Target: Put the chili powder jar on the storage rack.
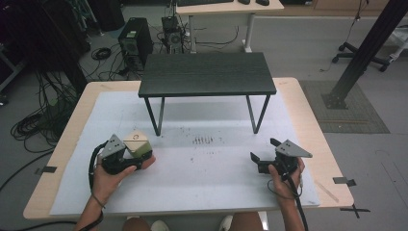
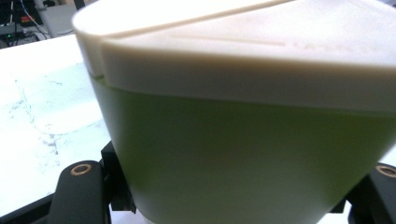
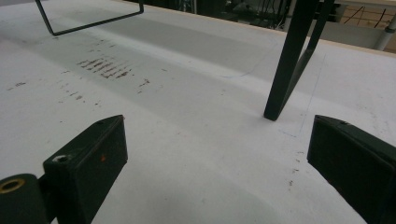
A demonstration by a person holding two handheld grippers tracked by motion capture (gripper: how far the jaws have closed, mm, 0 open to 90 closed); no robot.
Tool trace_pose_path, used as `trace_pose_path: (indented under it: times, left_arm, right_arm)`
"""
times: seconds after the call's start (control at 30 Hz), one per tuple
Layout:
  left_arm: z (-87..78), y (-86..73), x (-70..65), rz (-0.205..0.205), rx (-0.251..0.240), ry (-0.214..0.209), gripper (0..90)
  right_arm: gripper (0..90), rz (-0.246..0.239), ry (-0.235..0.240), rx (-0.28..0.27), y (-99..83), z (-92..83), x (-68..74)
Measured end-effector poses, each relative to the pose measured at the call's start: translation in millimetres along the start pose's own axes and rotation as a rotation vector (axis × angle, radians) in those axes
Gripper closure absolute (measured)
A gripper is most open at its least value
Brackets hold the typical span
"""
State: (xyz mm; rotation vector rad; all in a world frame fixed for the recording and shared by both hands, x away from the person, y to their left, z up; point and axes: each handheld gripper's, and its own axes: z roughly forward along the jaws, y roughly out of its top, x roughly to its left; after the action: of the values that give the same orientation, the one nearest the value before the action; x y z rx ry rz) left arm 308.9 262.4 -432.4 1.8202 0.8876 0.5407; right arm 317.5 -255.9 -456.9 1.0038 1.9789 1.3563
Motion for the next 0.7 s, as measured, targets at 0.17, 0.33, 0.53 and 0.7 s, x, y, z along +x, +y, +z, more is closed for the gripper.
trace_pose_path:
  times: [0.17, 0.33, 0.53, 0.7]
  left_arm:
    - [0.1, -0.5, -0.3, 0.000, -0.005, 0.002, 28.3]
    - [-0.1, -0.4, -0.1, 0.001, -0.003, 0.000, 28.4]
    - [0.0, -0.4, -0.3, 0.000, -0.003, 0.000, 28.3]
    - [0.0, -0.3, -0.2, 0.001, -0.002, 0.000, 28.3]
  right_arm:
    - [4.9, 0.000, 0.003, 0.001, 0.0, 0.2, 0.1]
    - [4.9, 0.000, 0.004, 0.002, 0.0, 0.4, 0.2]
    - [5.0, -0.003, 0.005, 0.005, 0.1, 0.6, 0.3]
    - [5.1, -0.002, 0.007, 0.006, 0.1, 0.7, 0.4]
